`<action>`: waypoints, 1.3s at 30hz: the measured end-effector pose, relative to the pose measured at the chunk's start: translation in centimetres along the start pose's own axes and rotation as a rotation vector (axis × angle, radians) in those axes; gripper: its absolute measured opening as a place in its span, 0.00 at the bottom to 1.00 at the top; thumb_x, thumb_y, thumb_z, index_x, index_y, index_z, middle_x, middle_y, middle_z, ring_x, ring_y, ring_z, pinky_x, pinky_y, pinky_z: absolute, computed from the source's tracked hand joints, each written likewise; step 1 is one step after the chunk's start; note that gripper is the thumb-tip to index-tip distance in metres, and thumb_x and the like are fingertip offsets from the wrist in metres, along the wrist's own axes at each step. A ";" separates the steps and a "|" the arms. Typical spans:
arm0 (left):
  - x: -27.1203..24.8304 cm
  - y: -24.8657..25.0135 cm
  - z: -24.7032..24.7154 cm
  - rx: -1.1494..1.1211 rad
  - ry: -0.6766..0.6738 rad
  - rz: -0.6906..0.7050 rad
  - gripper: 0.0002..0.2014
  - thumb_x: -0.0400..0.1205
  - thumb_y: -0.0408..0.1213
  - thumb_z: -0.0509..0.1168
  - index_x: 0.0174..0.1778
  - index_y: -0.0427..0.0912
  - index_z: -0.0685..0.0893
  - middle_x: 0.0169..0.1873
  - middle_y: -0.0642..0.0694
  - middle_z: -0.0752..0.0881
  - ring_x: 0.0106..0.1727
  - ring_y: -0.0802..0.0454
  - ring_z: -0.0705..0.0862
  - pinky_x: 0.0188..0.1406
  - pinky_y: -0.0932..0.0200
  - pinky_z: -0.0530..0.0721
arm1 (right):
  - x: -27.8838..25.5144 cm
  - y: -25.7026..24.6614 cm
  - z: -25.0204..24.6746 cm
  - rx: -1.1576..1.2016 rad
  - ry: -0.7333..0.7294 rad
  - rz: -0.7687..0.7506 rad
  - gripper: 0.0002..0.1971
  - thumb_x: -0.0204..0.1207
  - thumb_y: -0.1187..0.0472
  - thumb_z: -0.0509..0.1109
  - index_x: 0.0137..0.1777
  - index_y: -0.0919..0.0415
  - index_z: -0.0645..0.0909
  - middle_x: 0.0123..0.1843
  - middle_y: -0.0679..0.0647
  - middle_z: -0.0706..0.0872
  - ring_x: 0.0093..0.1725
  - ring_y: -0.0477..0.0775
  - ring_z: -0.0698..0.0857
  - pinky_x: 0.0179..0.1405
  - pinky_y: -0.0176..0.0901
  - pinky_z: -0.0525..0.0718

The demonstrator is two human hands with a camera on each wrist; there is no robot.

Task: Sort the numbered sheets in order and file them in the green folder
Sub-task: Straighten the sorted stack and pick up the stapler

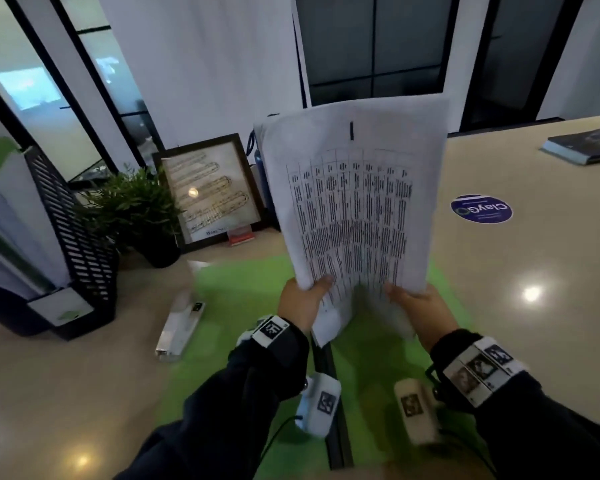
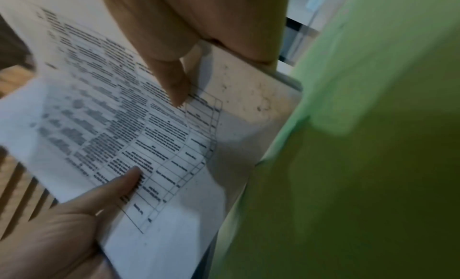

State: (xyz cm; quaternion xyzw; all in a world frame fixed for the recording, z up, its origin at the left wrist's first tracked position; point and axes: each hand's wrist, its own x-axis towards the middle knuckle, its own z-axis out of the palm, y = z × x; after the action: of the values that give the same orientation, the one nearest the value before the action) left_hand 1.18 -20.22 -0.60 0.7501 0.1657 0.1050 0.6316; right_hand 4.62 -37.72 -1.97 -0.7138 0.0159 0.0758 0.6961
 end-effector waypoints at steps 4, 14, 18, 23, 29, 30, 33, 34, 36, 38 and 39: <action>1.1 0.4 -1.1 0.232 -0.002 0.030 0.08 0.80 0.39 0.67 0.50 0.38 0.84 0.44 0.44 0.84 0.47 0.45 0.85 0.45 0.59 0.79 | 1.8 -1.1 -0.2 -0.228 -0.041 -0.052 0.08 0.75 0.71 0.68 0.54 0.67 0.83 0.50 0.67 0.87 0.49 0.67 0.85 0.57 0.63 0.83; -1.3 1.6 -13.1 0.149 0.295 0.047 0.09 0.82 0.38 0.63 0.41 0.37 0.84 0.31 0.48 0.83 0.37 0.51 0.81 0.35 0.63 0.76 | 1.8 -8.1 6.5 -0.271 -0.478 -0.270 0.10 0.84 0.58 0.60 0.54 0.55 0.82 0.51 0.52 0.89 0.47 0.53 0.88 0.48 0.42 0.86; -4.0 2.8 -20.3 0.001 0.590 0.063 0.14 0.82 0.40 0.64 0.29 0.45 0.75 0.21 0.53 0.75 0.22 0.57 0.70 0.31 0.62 0.69 | 1.9 -10.0 12.7 0.037 -0.669 -0.062 0.24 0.85 0.43 0.47 0.53 0.58 0.80 0.32 0.53 0.88 0.26 0.53 0.84 0.25 0.40 0.80; -7.4 3.9 -25.5 -0.158 0.706 0.058 0.13 0.83 0.39 0.62 0.34 0.38 0.73 0.12 0.56 0.68 0.12 0.62 0.66 0.17 0.72 0.67 | 0.2 -6.5 22.6 -0.658 -0.980 -0.165 0.16 0.85 0.53 0.54 0.70 0.53 0.70 0.37 0.61 0.83 0.25 0.55 0.78 0.21 0.37 0.77; -8.0 1.9 -27.1 -0.316 0.669 0.054 0.15 0.78 0.42 0.68 0.33 0.35 0.75 0.19 0.51 0.74 0.25 0.55 0.73 0.28 0.64 0.69 | -3.8 -3.0 31.0 -1.243 -1.064 -0.455 0.25 0.85 0.47 0.53 0.76 0.60 0.69 0.76 0.61 0.72 0.73 0.59 0.73 0.68 0.45 0.69; -7.9 1.8 -27.1 -0.335 0.668 0.035 0.15 0.75 0.45 0.71 0.37 0.36 0.76 0.25 0.47 0.73 0.30 0.51 0.71 0.31 0.60 0.68 | -4.1 -3.0 31.5 -1.318 -1.043 -0.462 0.26 0.84 0.45 0.54 0.76 0.61 0.69 0.77 0.61 0.71 0.75 0.61 0.71 0.69 0.46 0.69; -7.3 1.3 -26.6 -0.390 0.624 -0.003 0.10 0.81 0.39 0.66 0.37 0.37 0.81 0.34 0.47 0.80 0.39 0.48 0.79 0.42 0.56 0.76 | -3.7 -2.0 31.9 -1.361 -1.007 -0.533 0.19 0.84 0.54 0.57 0.71 0.63 0.72 0.66 0.63 0.80 0.63 0.62 0.81 0.52 0.43 0.75; -7.0 1.5 -26.1 -0.386 0.617 -0.007 0.10 0.81 0.38 0.65 0.37 0.37 0.80 0.36 0.46 0.81 0.42 0.48 0.80 0.45 0.55 0.76 | -3.4 -2.0 31.7 -1.347 -0.980 -0.523 0.15 0.84 0.60 0.57 0.67 0.62 0.74 0.55 0.62 0.82 0.53 0.61 0.83 0.46 0.43 0.74; -6.4 1.5 -25.5 -0.372 0.592 -0.030 0.11 0.79 0.40 0.68 0.42 0.34 0.80 0.41 0.44 0.79 0.45 0.46 0.78 0.51 0.50 0.77 | -2.7 -2.0 30.6 -1.317 -0.928 -0.529 0.09 0.81 0.65 0.58 0.54 0.55 0.77 0.41 0.58 0.78 0.43 0.56 0.78 0.42 0.45 0.75; -5.7 1.5 -24.7 -0.378 0.563 -0.042 0.11 0.81 0.38 0.66 0.49 0.33 0.83 0.49 0.43 0.84 0.55 0.45 0.82 0.65 0.45 0.77 | -2.0 -2.5 28.6 -1.198 -0.900 -0.415 0.05 0.79 0.64 0.62 0.48 0.52 0.73 0.42 0.58 0.76 0.41 0.55 0.75 0.40 0.48 0.77; -5.5 1.5 -24.3 -0.374 0.539 -0.047 0.09 0.81 0.38 0.65 0.48 0.33 0.83 0.51 0.43 0.84 0.57 0.46 0.82 0.68 0.41 0.75 | -1.5 -2.7 27.4 -1.079 -0.896 -0.328 0.08 0.79 0.63 0.64 0.45 0.50 0.68 0.40 0.58 0.76 0.37 0.56 0.75 0.35 0.49 0.79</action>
State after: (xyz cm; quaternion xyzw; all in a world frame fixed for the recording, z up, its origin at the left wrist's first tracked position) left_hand -12.60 -0.40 5.55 0.5622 0.3223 0.3137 0.6939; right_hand 1.12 -10.43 0.37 -0.8517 -0.4183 0.2531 0.1886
